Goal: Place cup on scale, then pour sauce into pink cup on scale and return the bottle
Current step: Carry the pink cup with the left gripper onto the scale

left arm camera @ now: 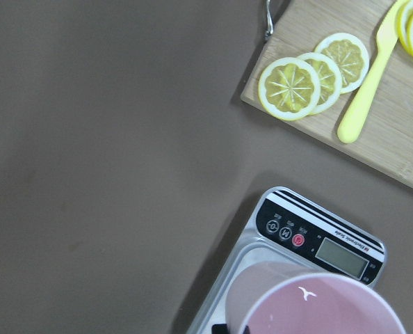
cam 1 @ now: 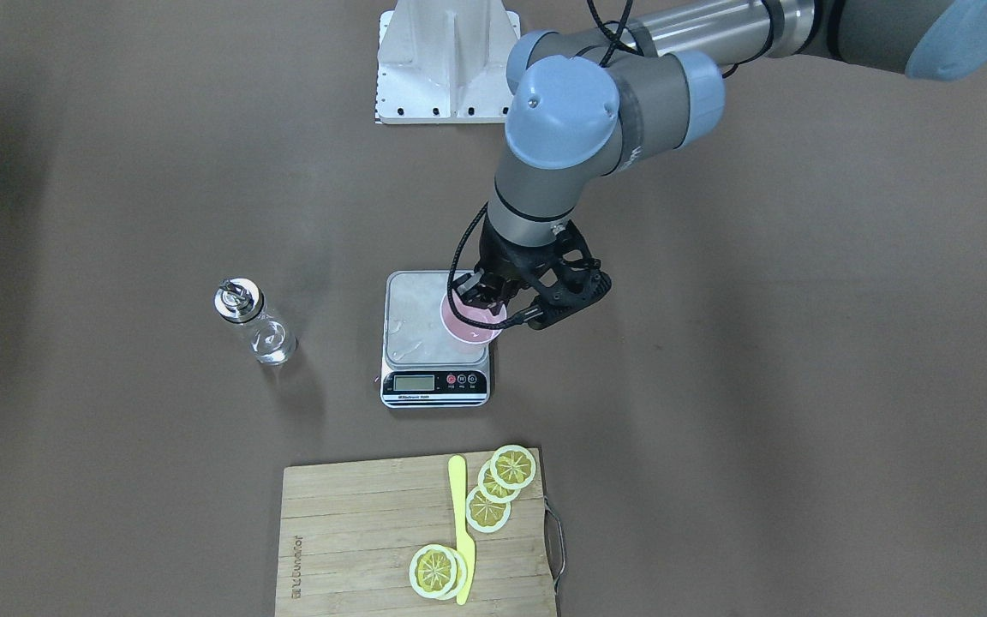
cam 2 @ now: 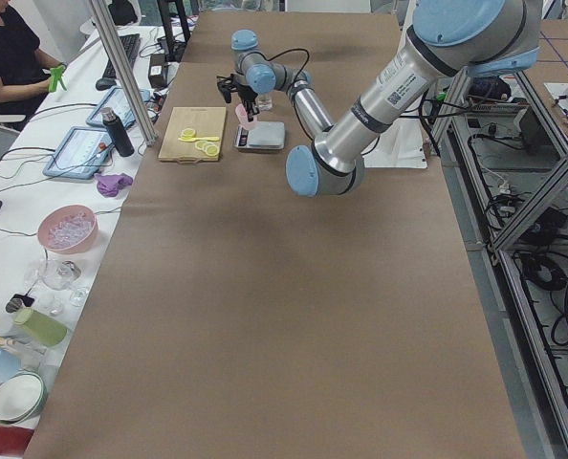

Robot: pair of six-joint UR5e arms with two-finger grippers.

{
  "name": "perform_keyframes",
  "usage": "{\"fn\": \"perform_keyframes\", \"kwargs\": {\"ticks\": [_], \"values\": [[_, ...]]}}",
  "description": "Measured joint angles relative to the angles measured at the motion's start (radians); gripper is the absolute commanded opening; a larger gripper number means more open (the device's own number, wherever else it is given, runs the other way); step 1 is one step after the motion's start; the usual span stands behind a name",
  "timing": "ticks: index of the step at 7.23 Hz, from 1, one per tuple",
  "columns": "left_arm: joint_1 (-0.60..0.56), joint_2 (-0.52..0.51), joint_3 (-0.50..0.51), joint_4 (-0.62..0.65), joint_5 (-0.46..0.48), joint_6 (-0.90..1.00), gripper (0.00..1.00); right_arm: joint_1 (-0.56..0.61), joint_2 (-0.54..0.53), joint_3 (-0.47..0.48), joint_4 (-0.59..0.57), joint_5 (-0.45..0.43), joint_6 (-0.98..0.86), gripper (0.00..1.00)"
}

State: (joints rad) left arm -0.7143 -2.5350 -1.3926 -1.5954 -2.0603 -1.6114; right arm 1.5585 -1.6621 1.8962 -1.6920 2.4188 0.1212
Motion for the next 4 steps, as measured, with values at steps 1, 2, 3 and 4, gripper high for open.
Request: {"fn": "perform_keyframes", "kwargs": {"ticks": [1,2,3,4], "values": [[0.015,-0.039,0.066,-0.018,0.012,-0.008,0.00,0.000,0.001,0.001,0.000,0.002,0.000,1.00],[0.035,-0.054,0.097,-0.025,0.024,-0.010,0.00,0.000,0.002,0.001,0.000,0.005,0.001,1.00],[0.051,-0.059,0.108,-0.027,0.029,-0.010,0.00,0.000,0.002,0.001,-0.001,0.006,0.001,1.00],[0.061,-0.056,0.109,-0.027,0.031,-0.009,0.00,0.000,0.002,0.001,-0.001,0.006,0.001,1.00]]}}
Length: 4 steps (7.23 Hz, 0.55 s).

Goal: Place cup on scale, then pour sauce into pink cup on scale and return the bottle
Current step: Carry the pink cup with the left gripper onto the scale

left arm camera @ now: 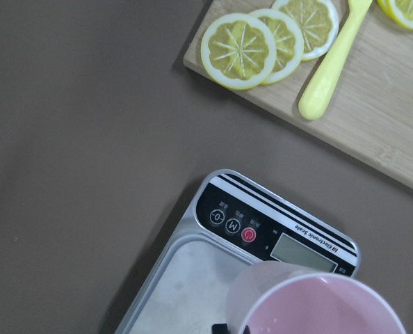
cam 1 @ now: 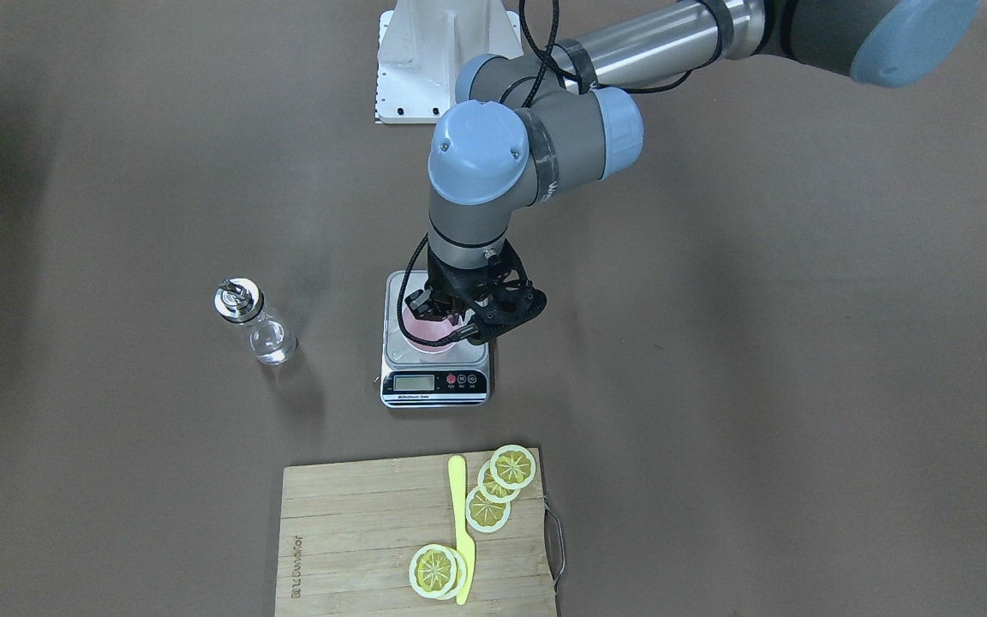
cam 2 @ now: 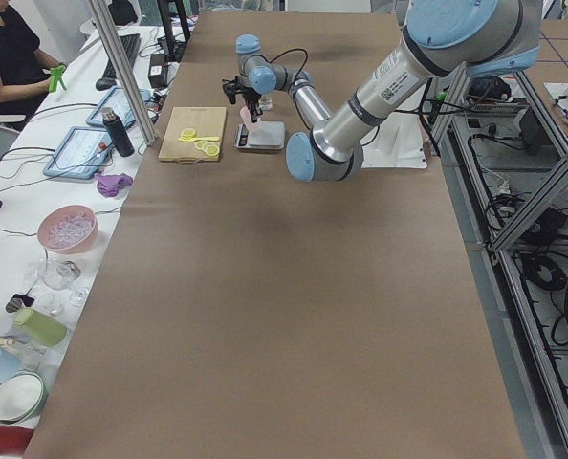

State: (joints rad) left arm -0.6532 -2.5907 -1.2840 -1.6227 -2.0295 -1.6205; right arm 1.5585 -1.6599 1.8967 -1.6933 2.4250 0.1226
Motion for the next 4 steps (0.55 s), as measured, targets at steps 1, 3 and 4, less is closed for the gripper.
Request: {"fn": "perform_keyframes", "kwargs": {"ticks": [1,3,4], "values": [[0.006,0.012,-0.010,0.000,0.000,0.001,0.00,0.000,0.000,0.000,0.000,0.000,0.000,1.00],[0.010,0.039,-0.044,0.000,0.000,0.002,0.98,0.000,0.002,0.003,-0.001,0.001,0.000,1.00],[0.010,0.044,-0.055,0.000,0.001,0.004,0.99,0.000,0.002,0.005,-0.002,0.003,0.000,1.00]]}}
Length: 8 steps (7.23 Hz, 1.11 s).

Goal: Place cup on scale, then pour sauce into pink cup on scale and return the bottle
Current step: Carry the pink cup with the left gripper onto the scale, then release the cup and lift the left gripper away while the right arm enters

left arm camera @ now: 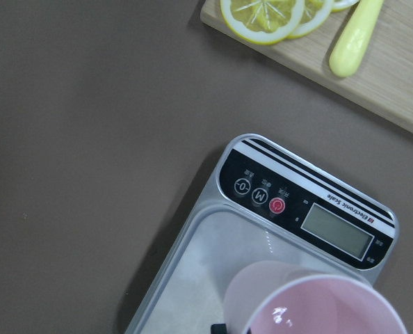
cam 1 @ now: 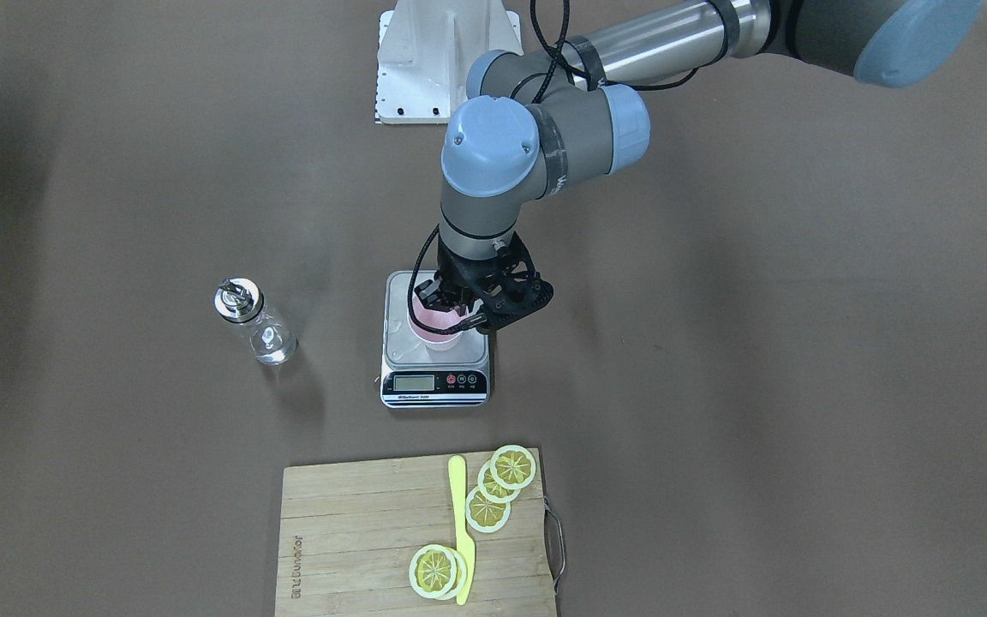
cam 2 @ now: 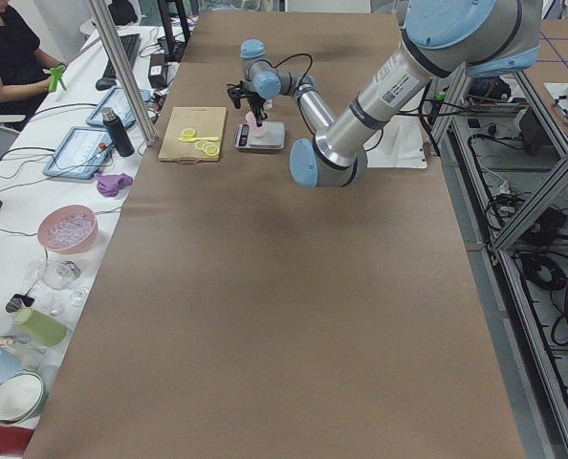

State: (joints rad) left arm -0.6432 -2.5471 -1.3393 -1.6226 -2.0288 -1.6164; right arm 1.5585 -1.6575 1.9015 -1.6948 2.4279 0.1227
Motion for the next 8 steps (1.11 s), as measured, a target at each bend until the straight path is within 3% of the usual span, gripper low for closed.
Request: {"fn": "perform_keyframes", "kwargs": {"ticks": [3,6,8], "values": [[-0.009,0.033,-0.092,0.017,0.003,0.040,0.99,0.000,0.002,0.015,0.002,0.014,0.000,1.00],[-0.079,0.145,-0.328,0.203,0.004,0.252,0.99,-0.022,0.018,0.124,-0.002,0.021,0.004,1.00],[-0.144,0.280,-0.472,0.268,0.004,0.384,0.99,-0.113,0.071,0.191,-0.002,0.007,0.098,1.00]]}}
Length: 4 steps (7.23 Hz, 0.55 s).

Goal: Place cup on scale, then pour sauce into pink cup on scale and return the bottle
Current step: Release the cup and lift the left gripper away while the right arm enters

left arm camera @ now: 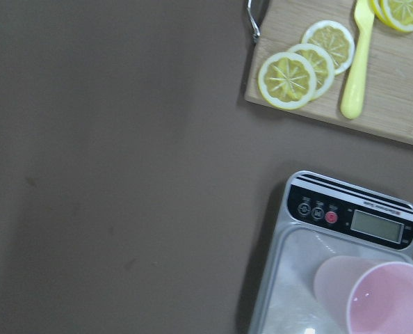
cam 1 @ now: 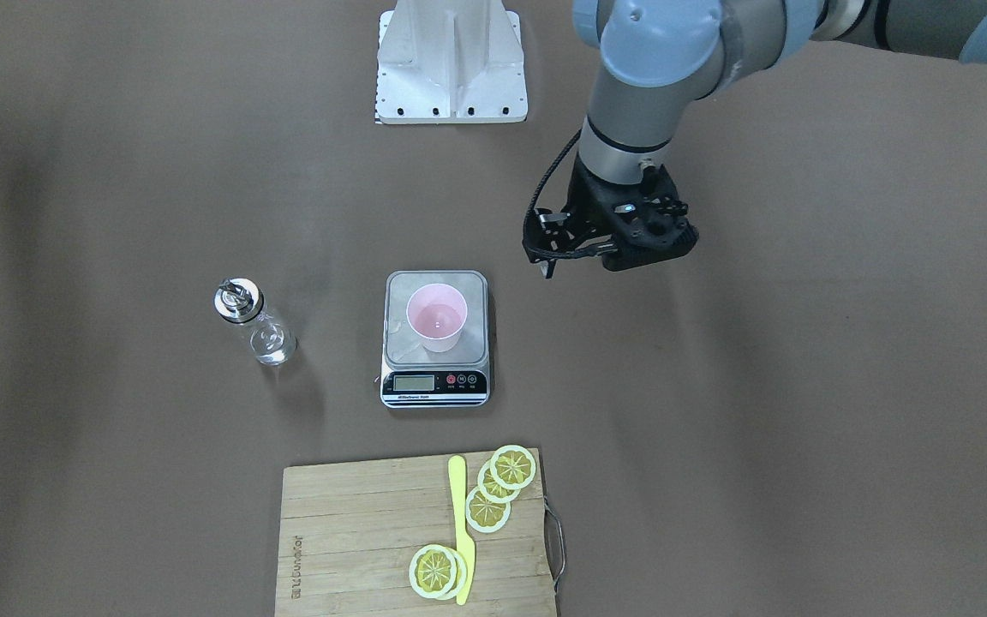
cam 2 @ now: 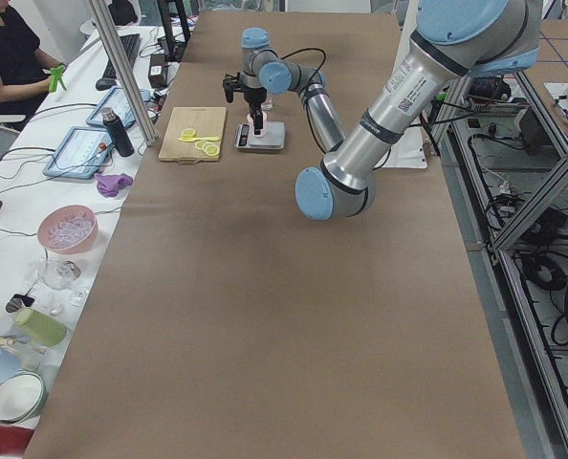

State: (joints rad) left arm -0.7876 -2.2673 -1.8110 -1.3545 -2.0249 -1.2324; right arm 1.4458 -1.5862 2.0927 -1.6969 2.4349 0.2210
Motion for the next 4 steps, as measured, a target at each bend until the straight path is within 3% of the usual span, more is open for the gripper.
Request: {"fn": "perform_keyframes", "kwargs": {"ticks": [2,4], "values": [[-0.061,0.152,-0.116,0.010,-0.006,0.155,0.99,-0.180,0.075,0.071,0.017,-0.069,0.258,1.00],[-0.105,0.233,-0.159,0.010,-0.012,0.250,0.99,-0.408,0.100,0.135,0.134,-0.219,0.558,1.00]]}}
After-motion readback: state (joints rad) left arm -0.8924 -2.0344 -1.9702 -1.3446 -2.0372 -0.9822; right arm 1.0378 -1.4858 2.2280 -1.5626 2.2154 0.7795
